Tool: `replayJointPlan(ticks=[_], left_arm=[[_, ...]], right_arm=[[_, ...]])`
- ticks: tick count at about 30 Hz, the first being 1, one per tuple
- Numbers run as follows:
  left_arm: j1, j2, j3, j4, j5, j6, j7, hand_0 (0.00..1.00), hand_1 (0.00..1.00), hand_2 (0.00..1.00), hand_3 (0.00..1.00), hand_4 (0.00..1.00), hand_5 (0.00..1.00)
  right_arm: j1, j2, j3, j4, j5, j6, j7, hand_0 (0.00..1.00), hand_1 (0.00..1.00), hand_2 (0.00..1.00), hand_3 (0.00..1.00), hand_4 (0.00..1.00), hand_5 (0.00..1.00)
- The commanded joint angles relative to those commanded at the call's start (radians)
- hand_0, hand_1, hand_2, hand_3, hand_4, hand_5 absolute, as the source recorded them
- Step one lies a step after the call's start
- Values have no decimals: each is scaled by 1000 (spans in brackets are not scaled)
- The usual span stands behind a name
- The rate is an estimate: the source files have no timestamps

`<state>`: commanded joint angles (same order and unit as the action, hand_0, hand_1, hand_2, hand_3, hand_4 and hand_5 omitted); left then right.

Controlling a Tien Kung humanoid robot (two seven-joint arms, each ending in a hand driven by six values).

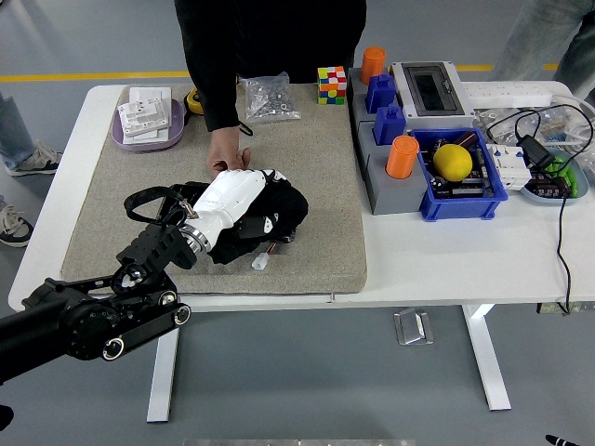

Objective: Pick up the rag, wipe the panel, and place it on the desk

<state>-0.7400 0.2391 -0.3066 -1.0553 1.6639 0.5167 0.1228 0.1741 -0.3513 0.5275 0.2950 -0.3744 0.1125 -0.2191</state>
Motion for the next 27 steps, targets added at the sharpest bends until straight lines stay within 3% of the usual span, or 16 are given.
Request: replayJointPlan(ticks=[9,27], left_arm=[[0,-21,4,-4,0,2,2,215,143,662,680,455,2],[27,31,-72,42,21,8,-7,216,143,662,680,458,2]], right_arm=[[0,4,-2,-1,1,-1,-1,787,719,727,661,998,555],[-1,9,4,0,-1,-3,-4,787,718,726,660,998,554]])
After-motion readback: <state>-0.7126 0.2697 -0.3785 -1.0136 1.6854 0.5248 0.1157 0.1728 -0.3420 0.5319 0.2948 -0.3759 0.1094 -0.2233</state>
